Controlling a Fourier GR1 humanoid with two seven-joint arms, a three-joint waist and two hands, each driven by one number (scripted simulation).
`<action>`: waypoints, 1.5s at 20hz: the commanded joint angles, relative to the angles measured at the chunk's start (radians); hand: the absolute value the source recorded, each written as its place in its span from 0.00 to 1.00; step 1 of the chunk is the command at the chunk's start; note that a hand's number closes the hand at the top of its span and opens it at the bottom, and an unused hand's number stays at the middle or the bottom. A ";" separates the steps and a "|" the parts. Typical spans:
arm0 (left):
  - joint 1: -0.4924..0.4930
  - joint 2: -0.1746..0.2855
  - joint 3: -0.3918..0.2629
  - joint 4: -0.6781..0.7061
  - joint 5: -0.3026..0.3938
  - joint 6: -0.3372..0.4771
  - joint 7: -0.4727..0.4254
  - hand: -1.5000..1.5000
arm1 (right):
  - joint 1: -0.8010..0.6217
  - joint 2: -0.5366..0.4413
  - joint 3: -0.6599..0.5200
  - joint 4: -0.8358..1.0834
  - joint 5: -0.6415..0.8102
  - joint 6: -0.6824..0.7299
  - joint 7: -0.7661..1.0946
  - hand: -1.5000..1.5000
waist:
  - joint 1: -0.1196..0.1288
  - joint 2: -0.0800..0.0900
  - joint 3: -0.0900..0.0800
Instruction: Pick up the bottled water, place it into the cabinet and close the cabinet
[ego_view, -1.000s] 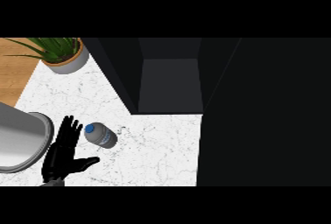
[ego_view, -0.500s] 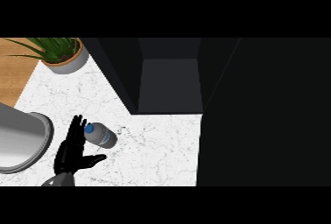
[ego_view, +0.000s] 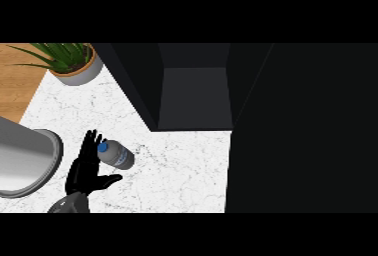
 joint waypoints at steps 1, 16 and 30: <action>-0.051 -0.054 -0.004 0.054 0.007 -0.044 0.009 0.00 | 0.023 -0.018 -0.022 0.004 -0.033 0.025 -0.023 0.00 | -0.010 0.005 -0.011; -0.120 -0.061 -0.015 0.113 -0.003 -0.153 0.010 0.00 | 0.000 -0.034 -0.050 0.033 -0.052 0.037 -0.025 0.00 | -0.015 0.008 -0.012; -0.104 -0.025 -0.019 0.093 -0.007 -0.183 -0.026 1.00 | -0.032 -0.034 -0.038 0.006 -0.065 0.006 0.036 0.00 | -0.001 0.004 -0.011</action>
